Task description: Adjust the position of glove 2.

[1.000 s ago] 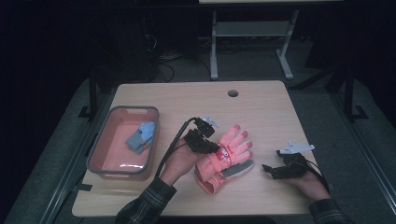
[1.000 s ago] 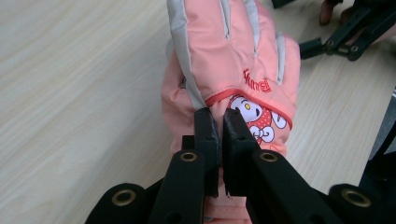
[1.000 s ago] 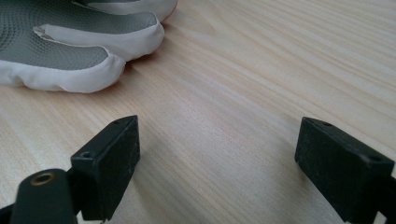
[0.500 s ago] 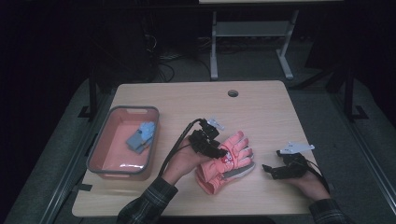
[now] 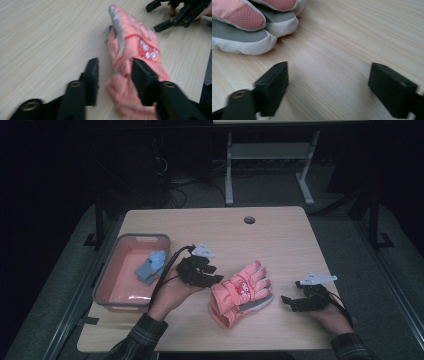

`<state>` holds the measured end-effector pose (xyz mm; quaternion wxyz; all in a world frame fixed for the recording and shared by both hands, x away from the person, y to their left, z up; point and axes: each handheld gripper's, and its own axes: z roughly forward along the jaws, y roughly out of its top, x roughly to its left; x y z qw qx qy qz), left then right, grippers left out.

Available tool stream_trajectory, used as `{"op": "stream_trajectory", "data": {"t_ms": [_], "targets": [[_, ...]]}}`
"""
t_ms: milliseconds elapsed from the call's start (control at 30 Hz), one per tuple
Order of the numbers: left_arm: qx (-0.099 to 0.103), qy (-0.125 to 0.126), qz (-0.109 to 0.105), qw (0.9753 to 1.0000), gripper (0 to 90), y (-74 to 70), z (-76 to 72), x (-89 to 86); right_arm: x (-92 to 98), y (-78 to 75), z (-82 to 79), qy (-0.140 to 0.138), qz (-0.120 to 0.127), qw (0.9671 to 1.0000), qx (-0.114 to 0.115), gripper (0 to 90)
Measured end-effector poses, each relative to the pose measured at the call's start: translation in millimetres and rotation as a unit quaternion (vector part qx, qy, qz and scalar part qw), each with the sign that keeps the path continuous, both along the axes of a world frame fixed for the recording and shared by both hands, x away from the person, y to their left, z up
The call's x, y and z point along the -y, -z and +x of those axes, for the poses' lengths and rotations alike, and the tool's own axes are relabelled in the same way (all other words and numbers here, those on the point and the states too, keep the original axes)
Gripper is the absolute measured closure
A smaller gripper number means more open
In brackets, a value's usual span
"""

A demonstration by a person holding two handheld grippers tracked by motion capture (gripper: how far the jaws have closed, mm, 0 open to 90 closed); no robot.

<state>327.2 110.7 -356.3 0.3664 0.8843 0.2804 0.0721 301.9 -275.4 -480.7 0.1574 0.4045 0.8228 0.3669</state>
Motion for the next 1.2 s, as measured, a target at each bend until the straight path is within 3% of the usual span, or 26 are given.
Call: {"op": "stream_trajectory", "data": {"t_ms": [67,100,167,267,367,533,800,1033,1200], "targets": [[0.001,-0.006,0.001,1.0,65.3,3.2,-3.3,-7.1,-1.1,-3.5,-1.5,0.003,-0.005,1.0,0.003,32.2],[0.0,-0.008,0.002,1.0,67.9,5.0,-4.8,-10.2,-2.4,-6.9,-2.7,0.005,-0.001,1.0,-0.005,40.2],[-0.006,-0.017,0.01,0.9998,75.3,8.9,-6.6,-15.1,-5.7,-15.8,-7.7,-0.009,0.011,0.9999,0.001,52.2],[-0.018,-0.037,0.015,0.999,89.1,17.3,-5.0,-18.8,-18.0,-30.1,-14.9,-0.045,0.043,0.9981,0.0,75.4],[-0.019,-0.048,0.026,0.9983,89.4,27.9,-0.6,-16.7,-38.4,-40.9,-23.2,-0.091,0.069,0.9934,-0.011,89.8],[-0.031,-0.052,0.038,0.9975,89.4,46.3,8.9,-7.1,-72.9,-46.9,-36.7,-0.165,0.085,0.9823,-0.027,90.0],[-0.053,-0.043,0.048,0.9965,89.4,69.2,20.2,6.4,-119.5,-45.5,-43.9,-0.221,0.087,0.9708,-0.033,90.0],[-0.067,-0.035,0.034,0.9966,89.5,72.5,20.6,6.6,-145.2,-41.2,-40.5,-0.235,0.076,0.9683,-0.037,89.9],[-0.07,-0.024,0.023,0.997,89.4,67.2,18.2,8.0,-148.6,-42.1,-38.9,-0.231,0.077,0.9693,-0.031,90.0]]}}
